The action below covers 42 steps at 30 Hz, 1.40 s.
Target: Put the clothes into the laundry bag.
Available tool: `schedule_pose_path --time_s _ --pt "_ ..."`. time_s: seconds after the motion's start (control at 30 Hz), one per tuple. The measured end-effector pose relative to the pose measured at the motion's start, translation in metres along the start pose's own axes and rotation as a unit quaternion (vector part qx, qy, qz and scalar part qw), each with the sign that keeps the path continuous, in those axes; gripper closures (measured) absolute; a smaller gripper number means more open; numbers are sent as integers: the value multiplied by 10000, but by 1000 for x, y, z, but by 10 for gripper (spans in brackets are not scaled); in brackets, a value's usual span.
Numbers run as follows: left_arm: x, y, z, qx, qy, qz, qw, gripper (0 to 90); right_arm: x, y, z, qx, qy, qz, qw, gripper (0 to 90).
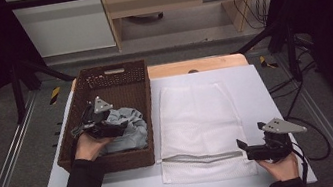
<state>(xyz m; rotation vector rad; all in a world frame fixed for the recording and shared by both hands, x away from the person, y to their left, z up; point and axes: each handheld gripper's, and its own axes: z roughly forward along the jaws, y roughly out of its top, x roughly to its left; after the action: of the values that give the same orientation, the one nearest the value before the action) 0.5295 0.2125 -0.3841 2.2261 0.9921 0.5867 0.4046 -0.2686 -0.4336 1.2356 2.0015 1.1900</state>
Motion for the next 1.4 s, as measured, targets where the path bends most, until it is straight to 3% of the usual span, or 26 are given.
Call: schedule_pose_path --time_s 0.1,0.23,0.47,0.6,0.73,0.9,0.93,1.0,1.13,1.27,1.33,1.4 --pt "0 -4 8 202 -182 34 9996 175 -1 0 0 -3 7 41 10000 45" --pt "-3 -6 18 573 -178 135 9981 149 -2 -2 2 66 10 71 10000 44" --pt "-2 -9 29 1020 -307 94 9943 121 -3 -5 6 143 -6 80 9999 43" --pt "-4 -12 41 1577 -465 170 9862 118 -4 -7 8 182 -38 113 9998 43" --pt "0 -13 46 1846 -646 32 9807 154 -4 -8 10 217 -48 99 9997 43" --pt "-4 -13 50 2087 -886 129 9739 301 -4 -8 10 263 -62 82 9996 41" --pt "-3 -13 51 2117 -910 149 9730 370 -4 -8 10 256 -71 79 9996 42" --pt "-3 -13 51 2152 -973 145 9716 407 -5 -7 9 228 -69 86 9997 43" --pt "-5 -13 49 2157 -975 216 9713 554 -6 -7 8 231 -86 102 9996 45" --pt "-6 -12 45 2060 -903 307 9739 623 -6 -7 7 220 -86 106 9997 48" --pt "-5 -10 41 1929 -817 325 9773 642 -6 -7 7 214 -85 94 9997 51" --pt "-4 -9 35 1657 -590 251 9841 657 -6 -7 7 223 -87 128 9996 54"
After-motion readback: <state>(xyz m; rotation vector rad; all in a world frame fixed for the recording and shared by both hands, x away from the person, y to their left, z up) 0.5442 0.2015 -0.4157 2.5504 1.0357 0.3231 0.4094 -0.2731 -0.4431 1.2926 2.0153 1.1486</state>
